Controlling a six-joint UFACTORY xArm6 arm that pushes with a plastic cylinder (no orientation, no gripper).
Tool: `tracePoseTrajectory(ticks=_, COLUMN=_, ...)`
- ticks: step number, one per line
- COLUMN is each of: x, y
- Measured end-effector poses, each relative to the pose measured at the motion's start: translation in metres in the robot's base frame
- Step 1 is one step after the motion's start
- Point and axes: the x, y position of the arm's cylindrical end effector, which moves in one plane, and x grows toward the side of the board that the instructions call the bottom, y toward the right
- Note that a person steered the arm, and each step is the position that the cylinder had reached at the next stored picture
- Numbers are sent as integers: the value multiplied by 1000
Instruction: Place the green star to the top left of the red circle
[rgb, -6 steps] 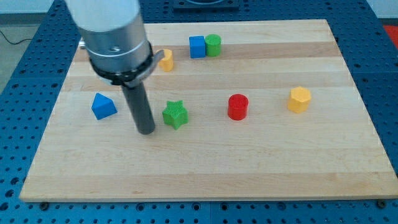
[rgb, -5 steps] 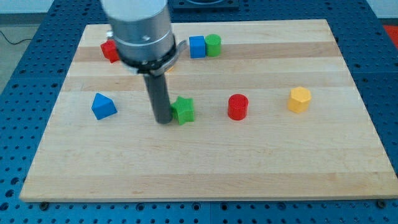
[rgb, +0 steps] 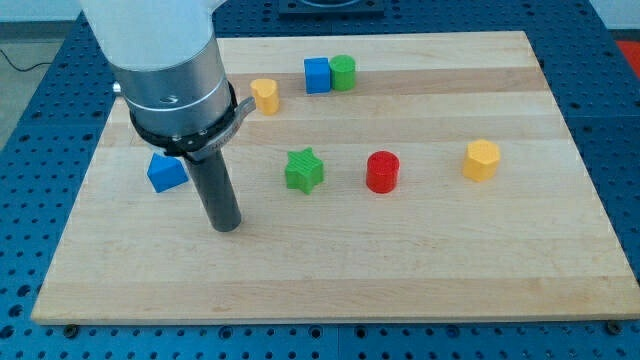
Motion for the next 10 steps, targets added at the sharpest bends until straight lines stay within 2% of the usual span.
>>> tracePoseTrajectory(ticks=1, x=-5, y=0)
tracePoseTrajectory(ticks=2, x=-30, y=10)
tracePoseTrajectory(ticks=3, x=-79, y=29)
tracePoseTrajectory(ticks=4, x=-100, y=51)
tracePoseTrajectory(ticks=6, x=-42, y=24)
tracePoseTrajectory(ticks=7, x=-49, y=63)
tracePoseTrajectory(ticks=8, x=-83, y=93)
tracePoseTrajectory(ticks=9, x=-82, y=87)
tracePoseTrajectory(ticks=10, x=-30, y=55)
